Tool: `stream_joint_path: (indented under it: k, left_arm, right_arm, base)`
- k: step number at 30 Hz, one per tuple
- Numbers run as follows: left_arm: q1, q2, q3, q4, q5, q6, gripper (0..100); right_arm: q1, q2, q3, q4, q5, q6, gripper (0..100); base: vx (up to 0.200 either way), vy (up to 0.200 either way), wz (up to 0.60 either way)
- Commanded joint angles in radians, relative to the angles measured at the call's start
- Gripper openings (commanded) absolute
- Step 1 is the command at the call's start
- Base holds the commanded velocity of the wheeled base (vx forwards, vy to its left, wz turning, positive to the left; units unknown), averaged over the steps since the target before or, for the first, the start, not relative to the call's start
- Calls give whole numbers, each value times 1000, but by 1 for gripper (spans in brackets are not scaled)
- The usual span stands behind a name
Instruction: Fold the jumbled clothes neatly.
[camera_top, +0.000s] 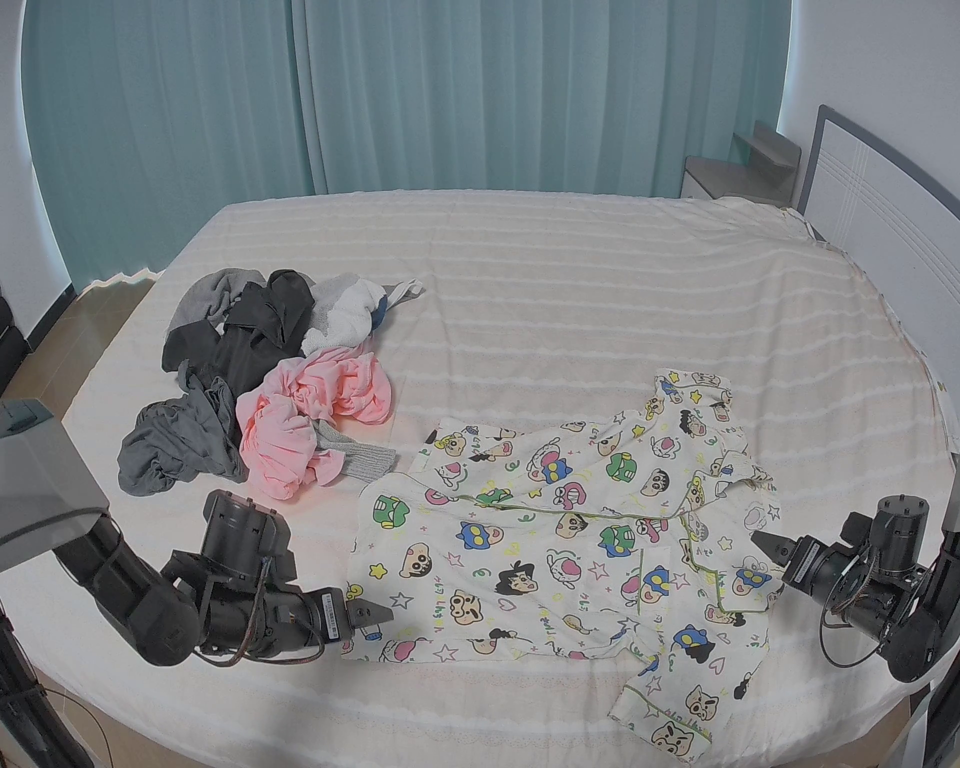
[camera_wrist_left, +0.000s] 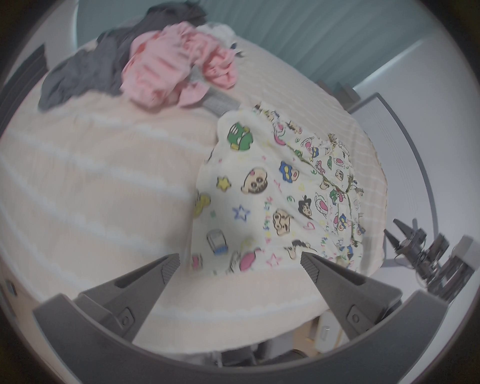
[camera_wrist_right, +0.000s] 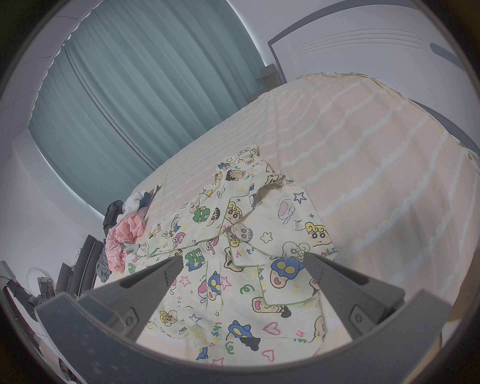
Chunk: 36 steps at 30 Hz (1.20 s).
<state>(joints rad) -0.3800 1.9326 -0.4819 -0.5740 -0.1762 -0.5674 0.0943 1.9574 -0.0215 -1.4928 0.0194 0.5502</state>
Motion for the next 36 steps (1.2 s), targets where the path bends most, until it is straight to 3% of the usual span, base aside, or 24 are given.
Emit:
stream_joint_path:
  k: [1,5,7,10,11,17,25,36]
  left_arm:
    - [-65,3,75,-7,14,-106,100]
    - [-88,80,77,-59,84,-129,100]
    - [-120,138,78,-136,185,-135,100]
    - [-145,180,74,-167,250,-138,100]
    - [-163,229,74,-221,316,-140,100]
    - [-183,260,69,-303,336,-206,100]
    - [-214,327,51,-342,458,-210,100]
    - [-247,367,34,-394,469,-209,100]
  right_arm:
    - [-5,-12,21,0,4,2,100]
    - [-5,-9,21,0,4,4,100]
    - [-4,-8,21,0,4,2,100]
    - [-4,-8,21,0,4,2,100]
    - [-4,-8,21,-1,4,2,100]
    - [-4,-14,21,-1,2,2,100]
    - [-4,-15,21,-3,2,2,100]
    - [-5,-22,21,-3,2,2,100]
  base:
    - [0,0,0]
    - [0,0,0]
    - [0,0,0]
    - [0,0,0]
    - [0,0,0]
    - [0,0,0]
    - [0,0,0]
    - [0,0,0]
